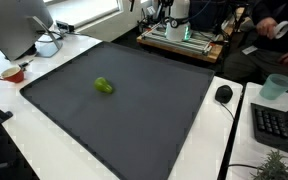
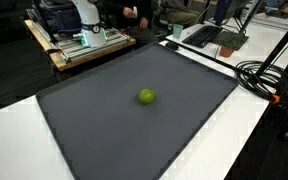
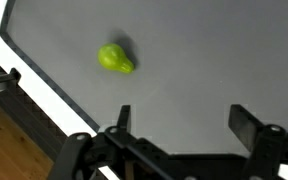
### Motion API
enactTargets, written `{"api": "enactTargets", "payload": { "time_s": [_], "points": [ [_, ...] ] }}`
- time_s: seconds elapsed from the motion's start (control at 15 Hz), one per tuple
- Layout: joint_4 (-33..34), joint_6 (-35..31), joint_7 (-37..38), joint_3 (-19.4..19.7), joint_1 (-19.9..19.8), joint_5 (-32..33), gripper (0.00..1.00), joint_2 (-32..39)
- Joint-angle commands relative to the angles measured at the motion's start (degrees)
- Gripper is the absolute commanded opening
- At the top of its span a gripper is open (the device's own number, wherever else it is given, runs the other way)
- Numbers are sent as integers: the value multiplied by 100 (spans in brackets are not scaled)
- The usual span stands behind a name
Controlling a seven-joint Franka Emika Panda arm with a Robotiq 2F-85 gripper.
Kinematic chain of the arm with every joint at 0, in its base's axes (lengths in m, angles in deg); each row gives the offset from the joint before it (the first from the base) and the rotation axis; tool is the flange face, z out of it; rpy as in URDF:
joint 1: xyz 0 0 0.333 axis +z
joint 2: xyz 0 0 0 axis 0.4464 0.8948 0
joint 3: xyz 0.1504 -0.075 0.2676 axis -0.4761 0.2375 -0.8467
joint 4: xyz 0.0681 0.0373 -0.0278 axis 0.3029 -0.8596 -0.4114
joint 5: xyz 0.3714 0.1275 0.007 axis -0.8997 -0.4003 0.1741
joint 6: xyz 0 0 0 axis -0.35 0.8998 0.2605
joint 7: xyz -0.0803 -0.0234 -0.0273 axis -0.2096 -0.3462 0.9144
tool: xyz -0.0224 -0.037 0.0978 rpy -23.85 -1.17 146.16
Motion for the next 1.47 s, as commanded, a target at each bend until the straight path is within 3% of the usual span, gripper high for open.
{"api": "enactTargets", "payload": {
  "time_s": [0.0, 0.47, 0.87, 0.93, 1.4],
  "points": [
    [307, 444, -225, -105, 134, 561, 100, 603],
    [911, 688, -1070, -208, 477, 1106, 100, 2061],
    [1784, 1267, -1663, -16, 530, 2472, 100, 3294],
    [1368, 993, -1426, -110, 469, 2055, 100, 2904],
    [1928, 1388, -1566, -4, 563, 2620, 100, 3680]
  ]
}}
